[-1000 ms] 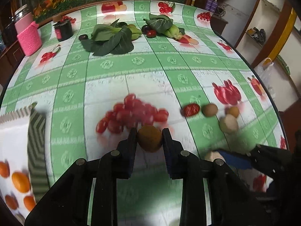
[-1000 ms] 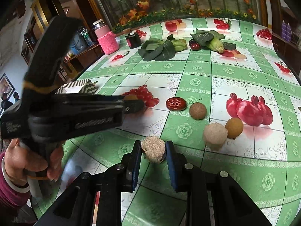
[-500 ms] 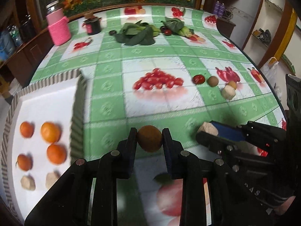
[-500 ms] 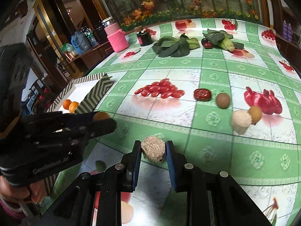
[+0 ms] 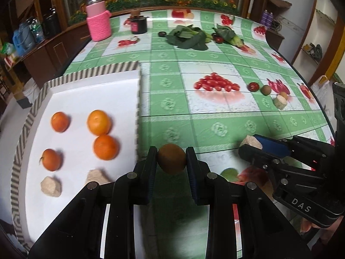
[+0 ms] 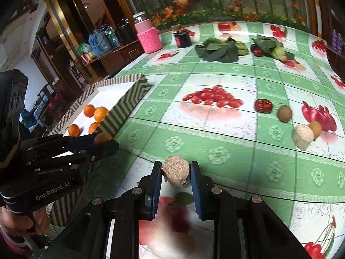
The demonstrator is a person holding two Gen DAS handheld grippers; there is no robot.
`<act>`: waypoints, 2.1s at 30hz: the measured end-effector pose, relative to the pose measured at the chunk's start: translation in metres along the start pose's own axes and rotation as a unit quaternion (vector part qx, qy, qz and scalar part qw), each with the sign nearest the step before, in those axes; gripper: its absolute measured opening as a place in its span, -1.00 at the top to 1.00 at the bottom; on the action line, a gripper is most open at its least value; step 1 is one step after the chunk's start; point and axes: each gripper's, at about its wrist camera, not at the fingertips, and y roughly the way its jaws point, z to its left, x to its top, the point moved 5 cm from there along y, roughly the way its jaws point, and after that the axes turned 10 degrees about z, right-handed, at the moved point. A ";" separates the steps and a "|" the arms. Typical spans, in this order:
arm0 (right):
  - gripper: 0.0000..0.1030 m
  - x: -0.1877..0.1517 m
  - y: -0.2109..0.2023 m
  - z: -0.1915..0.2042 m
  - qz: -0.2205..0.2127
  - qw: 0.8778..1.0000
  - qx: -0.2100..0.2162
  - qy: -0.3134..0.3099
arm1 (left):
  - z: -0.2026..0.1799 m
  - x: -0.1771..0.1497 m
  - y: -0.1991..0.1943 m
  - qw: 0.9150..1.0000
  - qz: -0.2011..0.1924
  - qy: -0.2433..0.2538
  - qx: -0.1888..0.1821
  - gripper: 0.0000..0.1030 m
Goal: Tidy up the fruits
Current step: 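Carry the beige cake and the kiwi over the white tray, then lower both items into the tray and open both grippers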
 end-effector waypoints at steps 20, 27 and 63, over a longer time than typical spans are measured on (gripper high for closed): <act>0.51 0.010 0.007 0.059 0.004 0.998 0.016 -0.058 | 0.047 -0.016 -0.044 0.998 -0.024 -0.038 -0.039 0.50; 0.51 0.016 0.011 0.100 0.006 0.994 0.035 -0.102 | 0.088 -0.038 -0.044 0.998 -0.012 -0.062 -0.013 0.49; 0.50 0.035 0.077 0.172 0.065 0.969 0.027 -0.236 | 0.147 -0.047 0.000 0.994 0.027 -0.099 0.048 0.49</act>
